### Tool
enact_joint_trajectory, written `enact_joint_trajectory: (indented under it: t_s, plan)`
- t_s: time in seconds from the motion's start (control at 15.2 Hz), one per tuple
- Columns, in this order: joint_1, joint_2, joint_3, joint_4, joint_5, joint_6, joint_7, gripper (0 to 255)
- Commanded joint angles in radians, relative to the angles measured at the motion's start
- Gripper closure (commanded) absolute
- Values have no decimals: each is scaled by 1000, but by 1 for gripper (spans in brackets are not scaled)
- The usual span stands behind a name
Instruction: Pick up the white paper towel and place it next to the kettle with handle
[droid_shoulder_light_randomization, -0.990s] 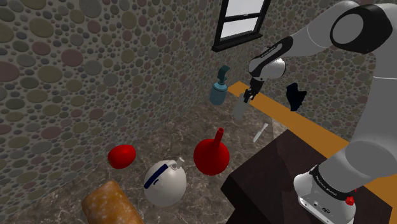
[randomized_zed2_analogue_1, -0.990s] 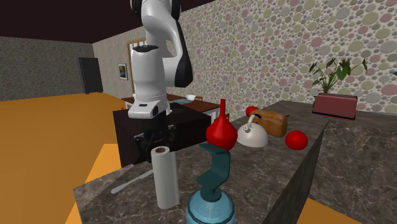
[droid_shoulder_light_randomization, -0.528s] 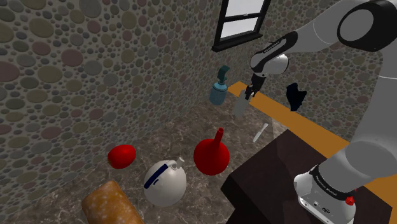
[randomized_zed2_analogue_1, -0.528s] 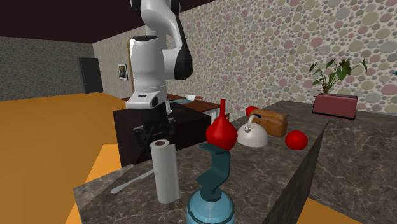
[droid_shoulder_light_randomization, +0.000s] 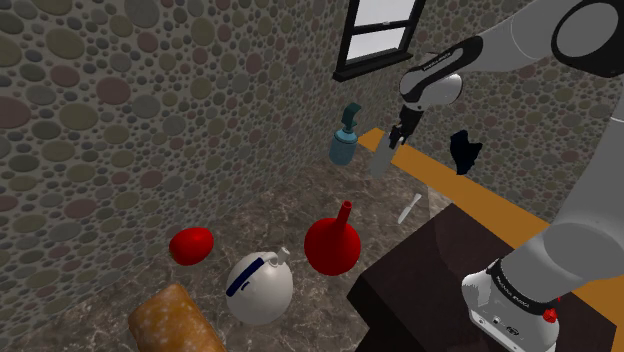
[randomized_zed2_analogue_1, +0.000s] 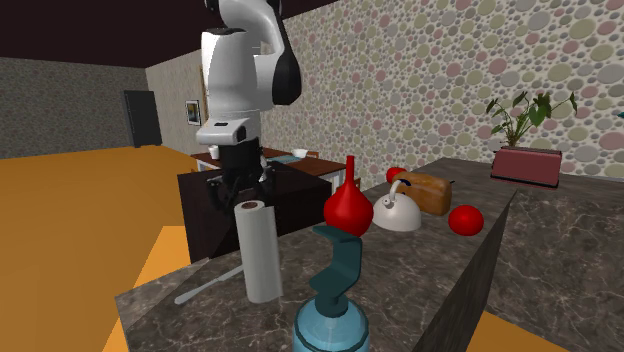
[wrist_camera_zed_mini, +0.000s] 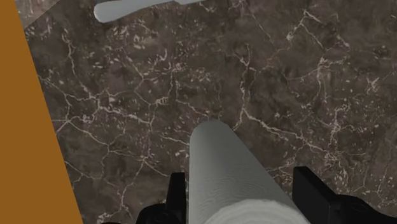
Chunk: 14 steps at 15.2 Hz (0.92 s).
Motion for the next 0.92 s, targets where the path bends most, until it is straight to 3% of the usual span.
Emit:
enact_joint_trajectory:
  t_s: [0.0,0.86]
  plan:
    - [3,-17,-4,6,-7,-23,6,255]
    - [15,-130,-22,43,-52,-168,40,255]
